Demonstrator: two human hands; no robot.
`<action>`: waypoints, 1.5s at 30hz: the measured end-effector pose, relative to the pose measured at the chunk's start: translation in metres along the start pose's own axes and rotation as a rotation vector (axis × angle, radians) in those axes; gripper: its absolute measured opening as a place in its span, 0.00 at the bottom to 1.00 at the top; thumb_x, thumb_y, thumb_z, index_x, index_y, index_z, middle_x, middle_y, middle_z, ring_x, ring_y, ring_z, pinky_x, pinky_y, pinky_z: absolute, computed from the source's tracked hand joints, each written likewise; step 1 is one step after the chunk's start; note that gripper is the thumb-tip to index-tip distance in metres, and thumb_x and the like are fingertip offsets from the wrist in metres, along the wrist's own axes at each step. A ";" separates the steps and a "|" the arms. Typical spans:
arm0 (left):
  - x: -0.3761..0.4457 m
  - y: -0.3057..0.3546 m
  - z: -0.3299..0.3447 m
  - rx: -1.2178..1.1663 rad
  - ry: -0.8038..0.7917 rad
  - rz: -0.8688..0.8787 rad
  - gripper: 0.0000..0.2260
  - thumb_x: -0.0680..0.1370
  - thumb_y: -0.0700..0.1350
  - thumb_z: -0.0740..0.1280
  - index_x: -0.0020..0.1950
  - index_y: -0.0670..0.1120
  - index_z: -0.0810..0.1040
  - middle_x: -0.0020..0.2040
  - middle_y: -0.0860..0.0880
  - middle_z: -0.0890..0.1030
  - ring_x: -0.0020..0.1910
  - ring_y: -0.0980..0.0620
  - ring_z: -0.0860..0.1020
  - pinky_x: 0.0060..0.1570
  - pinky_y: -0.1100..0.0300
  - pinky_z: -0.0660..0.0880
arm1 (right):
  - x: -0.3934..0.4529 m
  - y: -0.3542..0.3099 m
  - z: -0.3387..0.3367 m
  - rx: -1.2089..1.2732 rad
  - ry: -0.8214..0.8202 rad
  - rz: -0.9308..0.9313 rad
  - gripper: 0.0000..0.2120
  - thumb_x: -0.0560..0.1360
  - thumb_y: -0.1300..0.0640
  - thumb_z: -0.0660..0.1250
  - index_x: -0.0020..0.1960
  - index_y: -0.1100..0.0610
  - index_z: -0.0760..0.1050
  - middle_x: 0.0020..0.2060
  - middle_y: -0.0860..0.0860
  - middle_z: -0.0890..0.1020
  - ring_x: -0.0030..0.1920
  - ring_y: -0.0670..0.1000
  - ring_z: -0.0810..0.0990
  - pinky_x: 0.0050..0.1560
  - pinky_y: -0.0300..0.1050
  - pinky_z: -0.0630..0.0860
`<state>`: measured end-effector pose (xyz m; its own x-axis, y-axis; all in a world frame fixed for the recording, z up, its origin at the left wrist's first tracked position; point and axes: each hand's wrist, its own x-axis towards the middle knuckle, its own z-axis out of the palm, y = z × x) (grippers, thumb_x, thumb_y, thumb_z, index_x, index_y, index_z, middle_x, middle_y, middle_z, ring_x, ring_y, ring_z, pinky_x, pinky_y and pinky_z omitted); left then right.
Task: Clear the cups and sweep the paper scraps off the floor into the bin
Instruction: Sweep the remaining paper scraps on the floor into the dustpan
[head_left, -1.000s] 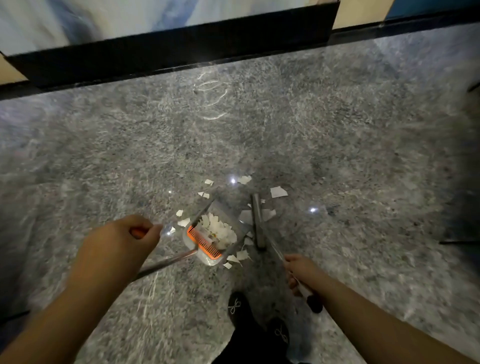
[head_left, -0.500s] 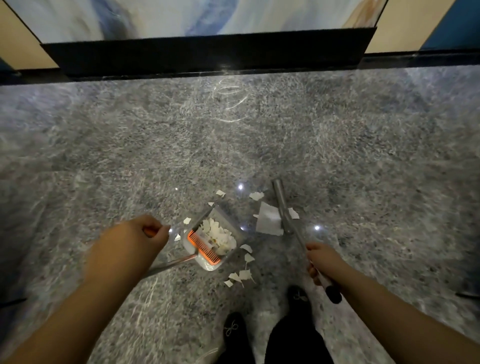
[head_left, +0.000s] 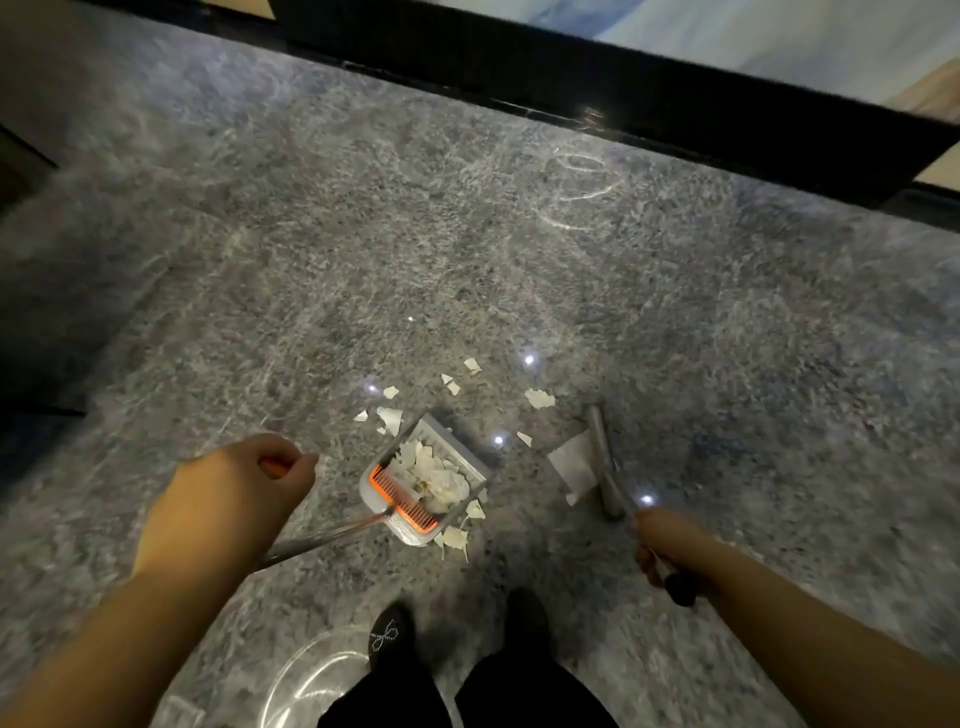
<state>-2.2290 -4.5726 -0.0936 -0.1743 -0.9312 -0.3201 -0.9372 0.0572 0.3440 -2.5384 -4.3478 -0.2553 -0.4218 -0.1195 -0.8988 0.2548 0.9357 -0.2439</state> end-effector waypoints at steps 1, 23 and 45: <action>-0.006 -0.002 0.001 -0.011 0.011 -0.028 0.10 0.75 0.58 0.69 0.35 0.57 0.79 0.30 0.58 0.79 0.32 0.53 0.76 0.31 0.59 0.71 | 0.000 -0.002 0.005 -0.014 -0.017 0.000 0.09 0.79 0.65 0.53 0.43 0.60 0.69 0.28 0.58 0.73 0.26 0.52 0.70 0.27 0.42 0.71; -0.083 -0.121 -0.020 -0.076 0.089 -0.287 0.09 0.74 0.57 0.70 0.36 0.56 0.79 0.33 0.55 0.80 0.36 0.50 0.77 0.38 0.57 0.73 | -0.077 -0.035 0.124 -0.389 -0.265 -0.326 0.14 0.80 0.65 0.55 0.62 0.61 0.72 0.26 0.56 0.74 0.25 0.52 0.71 0.23 0.40 0.68; -0.068 -0.168 0.015 -0.005 -0.054 -0.261 0.08 0.74 0.57 0.68 0.36 0.57 0.77 0.37 0.55 0.81 0.41 0.50 0.78 0.43 0.57 0.76 | -0.053 -0.029 0.156 -0.503 -0.247 -0.208 0.13 0.80 0.61 0.52 0.63 0.55 0.68 0.22 0.54 0.74 0.24 0.50 0.69 0.24 0.39 0.66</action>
<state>-2.0646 -4.5135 -0.1430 0.0571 -0.8936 -0.4452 -0.9511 -0.1842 0.2478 -2.3873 -4.4207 -0.2570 -0.1884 -0.3344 -0.9234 -0.2799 0.9195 -0.2759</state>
